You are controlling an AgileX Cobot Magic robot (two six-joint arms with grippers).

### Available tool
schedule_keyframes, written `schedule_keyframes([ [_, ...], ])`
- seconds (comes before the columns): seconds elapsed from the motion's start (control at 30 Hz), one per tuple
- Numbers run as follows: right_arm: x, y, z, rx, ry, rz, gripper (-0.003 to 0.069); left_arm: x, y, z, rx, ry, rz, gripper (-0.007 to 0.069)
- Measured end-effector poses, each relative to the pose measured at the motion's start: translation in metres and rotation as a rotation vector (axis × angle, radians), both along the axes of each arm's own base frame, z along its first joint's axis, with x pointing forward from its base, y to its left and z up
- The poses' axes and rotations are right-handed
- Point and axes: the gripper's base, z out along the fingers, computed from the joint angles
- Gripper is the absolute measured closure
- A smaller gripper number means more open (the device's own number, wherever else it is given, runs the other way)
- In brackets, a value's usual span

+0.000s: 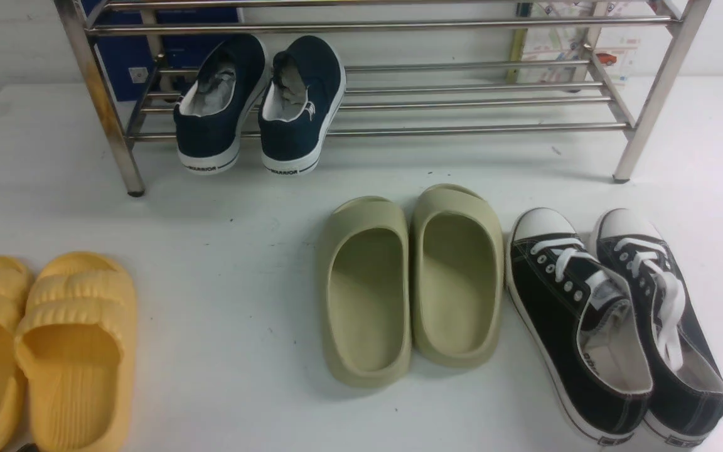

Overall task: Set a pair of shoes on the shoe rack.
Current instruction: Use the right arm to grab the shoe closest to it

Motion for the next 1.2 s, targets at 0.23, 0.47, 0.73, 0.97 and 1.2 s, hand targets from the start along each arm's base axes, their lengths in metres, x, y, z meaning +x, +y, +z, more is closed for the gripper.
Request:
schedule_keyframes([
  [0.23,0.0,0.0,0.0,0.0,0.0,0.0,0.0412,0.0,0.0,0.0,0.0,0.0,0.0,0.0386],
  [0.47,0.0,0.0,0.0,0.0,0.0,0.0,0.0412,0.0,0.0,0.0,0.0,0.0,0.0,0.0386],
  [0.73,0.0,0.0,0.0,0.0,0.0,0.0,0.0412,0.0,0.0,0.0,0.0,0.0,0.0,0.0386],
  [0.97,0.002,-0.001,0.003,-0.015,-0.058,-0.001,0.0412,0.0,0.0,0.0,0.0,0.0,0.0,0.0386],
  [1.2,0.005,-0.001,0.02,-0.024,-0.255,-0.003,0.0412,0.0,0.0,0.0,0.0,0.0,0.0,0.0386],
])
